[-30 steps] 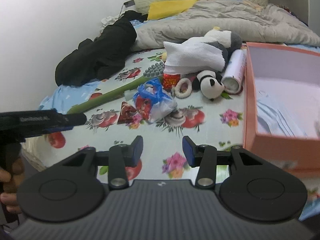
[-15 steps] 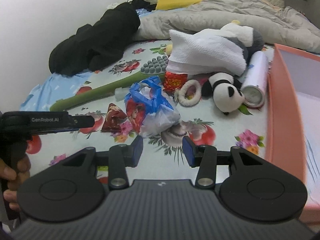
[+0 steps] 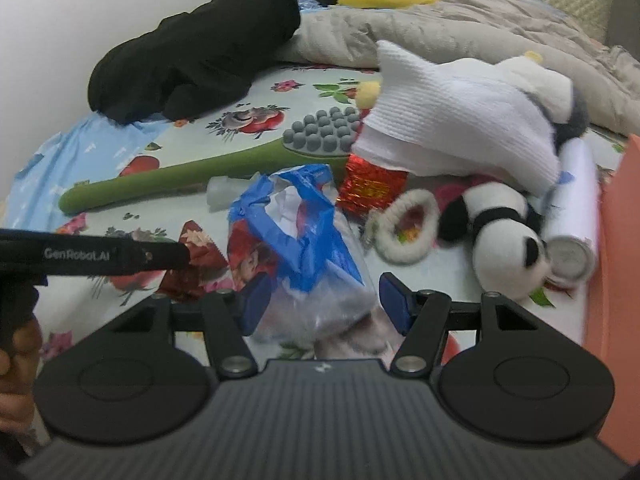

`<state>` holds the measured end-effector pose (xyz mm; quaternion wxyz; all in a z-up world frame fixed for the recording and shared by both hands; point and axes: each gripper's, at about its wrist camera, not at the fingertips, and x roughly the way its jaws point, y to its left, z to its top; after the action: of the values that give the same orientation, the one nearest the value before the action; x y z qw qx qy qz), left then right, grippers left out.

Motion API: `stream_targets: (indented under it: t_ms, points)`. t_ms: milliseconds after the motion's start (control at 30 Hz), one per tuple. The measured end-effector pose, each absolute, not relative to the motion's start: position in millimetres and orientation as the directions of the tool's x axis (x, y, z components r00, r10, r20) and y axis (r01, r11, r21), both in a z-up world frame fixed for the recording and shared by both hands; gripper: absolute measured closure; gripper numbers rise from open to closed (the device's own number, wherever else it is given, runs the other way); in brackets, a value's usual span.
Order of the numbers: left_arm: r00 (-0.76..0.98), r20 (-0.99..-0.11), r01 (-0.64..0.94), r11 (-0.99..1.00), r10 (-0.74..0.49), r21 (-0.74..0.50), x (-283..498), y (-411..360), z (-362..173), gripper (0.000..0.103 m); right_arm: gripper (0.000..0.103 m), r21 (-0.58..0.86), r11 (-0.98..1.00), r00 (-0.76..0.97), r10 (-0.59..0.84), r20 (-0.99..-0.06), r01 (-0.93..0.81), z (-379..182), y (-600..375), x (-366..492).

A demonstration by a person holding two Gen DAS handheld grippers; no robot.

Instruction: Organize soft objects

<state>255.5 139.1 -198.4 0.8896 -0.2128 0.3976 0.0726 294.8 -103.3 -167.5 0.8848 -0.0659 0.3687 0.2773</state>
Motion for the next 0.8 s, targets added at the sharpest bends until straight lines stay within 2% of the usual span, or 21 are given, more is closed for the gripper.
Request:
stream_targets:
  t_ms: [200, 300, 333, 367, 533, 800]
  points:
    - [0.663, -0.748, -0.272, 0.916, -0.044, -0.295, 260, 134, -208, 0.046, 0.041, 0.081, 0.814, 0.543, 0.454, -0.707, -0.576, -183, -92, 308]
    - [0.668, -0.742, -0.272, 0.908, -0.06, -0.318, 260, 135, -208, 0.06, 0.048, 0.094, 0.817, 0.535, 0.454, -0.713, -0.569, -184, -93, 309]
    - [0.668, -0.742, -0.276, 0.906, -0.06, -0.321, 260, 136, -207, 0.061, 0.054, 0.096, 0.814, 0.534, 0.46, -0.71, -0.573, -182, -94, 308]
    - [0.668, -0.742, -0.277, 0.908, -0.054, -0.316, 260, 135, -206, 0.062, 0.059, 0.098, 0.811, 0.53, 0.463, -0.71, -0.577, -182, -94, 307]
    - [0.679, -0.733, -0.288, 0.903, -0.043, -0.319, 249, 134, -199, 0.064, 0.069, 0.104, 0.809, 0.535, 0.472, -0.701, -0.578, -176, -100, 295]
    - [0.699, -0.713, -0.286, 0.892, -0.055, -0.35, 215, 127, -184, 0.064, 0.073, 0.094, 0.83, 0.558, 0.448, -0.699, -0.549, -166, -121, 259]
